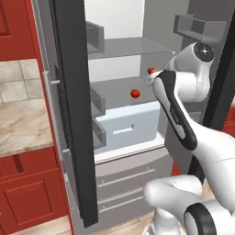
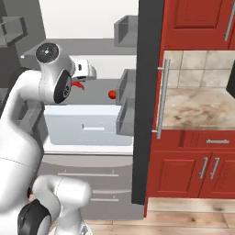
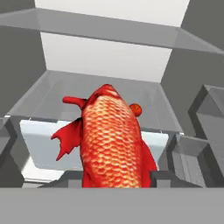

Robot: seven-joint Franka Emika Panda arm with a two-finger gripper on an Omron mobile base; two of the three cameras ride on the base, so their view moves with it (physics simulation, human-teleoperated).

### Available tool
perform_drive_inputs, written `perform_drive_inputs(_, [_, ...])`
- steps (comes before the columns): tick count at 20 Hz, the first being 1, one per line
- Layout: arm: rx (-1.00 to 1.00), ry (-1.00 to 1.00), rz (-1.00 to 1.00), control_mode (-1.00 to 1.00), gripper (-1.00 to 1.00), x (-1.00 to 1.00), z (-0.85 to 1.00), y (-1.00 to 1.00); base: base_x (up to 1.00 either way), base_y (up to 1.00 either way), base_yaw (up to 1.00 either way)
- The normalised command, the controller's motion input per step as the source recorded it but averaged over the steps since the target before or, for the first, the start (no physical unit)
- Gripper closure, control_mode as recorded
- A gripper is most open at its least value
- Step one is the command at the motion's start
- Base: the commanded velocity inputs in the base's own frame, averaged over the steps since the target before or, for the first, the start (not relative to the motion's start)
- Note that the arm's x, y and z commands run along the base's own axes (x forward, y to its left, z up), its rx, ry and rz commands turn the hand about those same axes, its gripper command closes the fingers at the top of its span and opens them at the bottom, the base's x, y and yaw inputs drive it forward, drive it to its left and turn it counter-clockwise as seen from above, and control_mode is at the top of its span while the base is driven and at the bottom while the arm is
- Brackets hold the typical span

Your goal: Take the cheese, fish, and tomato from the fridge and place them on the plate on the dining counter to create an appetizer plate.

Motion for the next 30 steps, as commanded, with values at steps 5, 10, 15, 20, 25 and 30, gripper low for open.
perform_drive_inputs(5, [0.00,0.00,0.00,1.00,1.00,0.00,0.00,0.00,-1.00,0.00,-0.09])
perform_drive_inputs(10, [0.00,0.00,0.00,1.00,1.00,0.00,0.00,0.00,-0.91,0.08,-0.29])
perform_drive_inputs(15, [0.00,0.00,0.00,1.00,1.00,0.00,0.00,0.00,-0.65,0.18,-0.50])
perform_drive_inputs(20, [0.00,0.00,0.00,1.00,1.00,0.00,0.00,0.00,-0.35,0.00,-0.69])
perform_drive_inputs(25, [0.00,0.00,0.00,1.00,1.00,0.00,0.00,0.00,0.01,0.00,-0.75])
perform_drive_inputs(30, [0.00,0.00,0.00,1.00,1.00,0.00,0.00,0.00,0.36,-0.03,-0.68])
